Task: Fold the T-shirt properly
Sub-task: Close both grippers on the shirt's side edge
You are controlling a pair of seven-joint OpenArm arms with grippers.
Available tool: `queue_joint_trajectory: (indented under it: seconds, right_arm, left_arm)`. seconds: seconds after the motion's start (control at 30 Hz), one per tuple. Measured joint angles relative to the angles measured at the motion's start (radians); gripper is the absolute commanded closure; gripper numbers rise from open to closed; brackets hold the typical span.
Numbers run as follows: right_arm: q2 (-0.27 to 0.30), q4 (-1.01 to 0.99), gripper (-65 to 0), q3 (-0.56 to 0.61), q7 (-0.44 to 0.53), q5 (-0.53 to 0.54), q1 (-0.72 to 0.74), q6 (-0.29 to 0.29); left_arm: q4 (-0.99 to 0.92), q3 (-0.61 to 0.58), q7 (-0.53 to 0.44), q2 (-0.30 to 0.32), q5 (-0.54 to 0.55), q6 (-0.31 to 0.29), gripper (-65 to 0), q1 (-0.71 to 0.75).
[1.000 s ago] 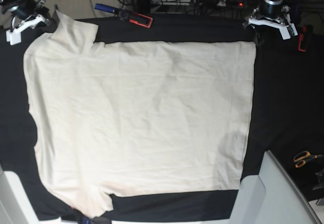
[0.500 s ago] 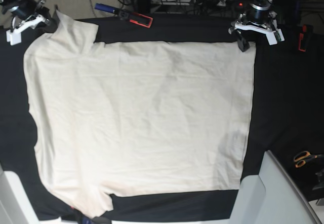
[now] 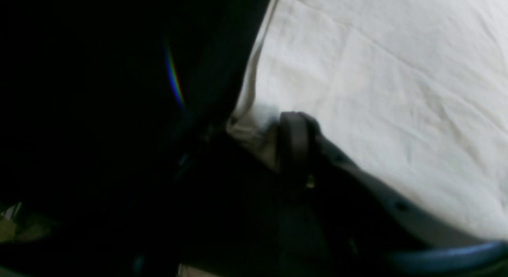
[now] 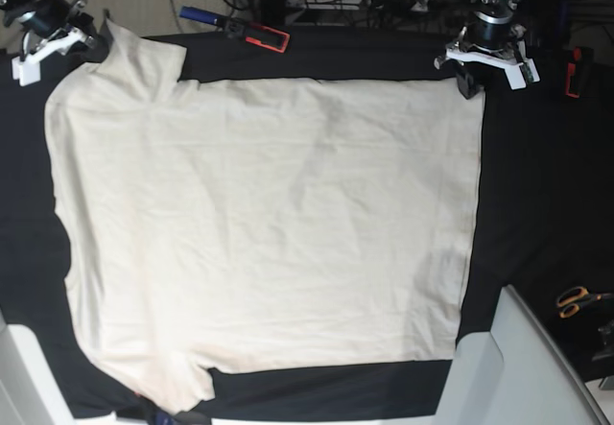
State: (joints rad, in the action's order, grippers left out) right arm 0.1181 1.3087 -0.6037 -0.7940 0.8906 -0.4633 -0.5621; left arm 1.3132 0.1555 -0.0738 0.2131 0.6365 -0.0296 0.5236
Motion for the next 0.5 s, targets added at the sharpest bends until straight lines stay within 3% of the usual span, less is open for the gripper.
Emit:
queue_joint_trajectory:
  seconds: [0.33,0.5]
  right_arm:
    - [0.000,0.000,-0.2,0.000,0.000,0.000,0.014,0.000]
    - [0.000,0.000,-0.2,0.000,0.000,0.000,0.013,0.000]
  left_arm:
    - [0.000,0.000,0.000,0.000,0.000,0.000,-17.6,0.000]
    - [0.000,0.000,0.000,0.000,0.000,0.000,0.0,0.000]
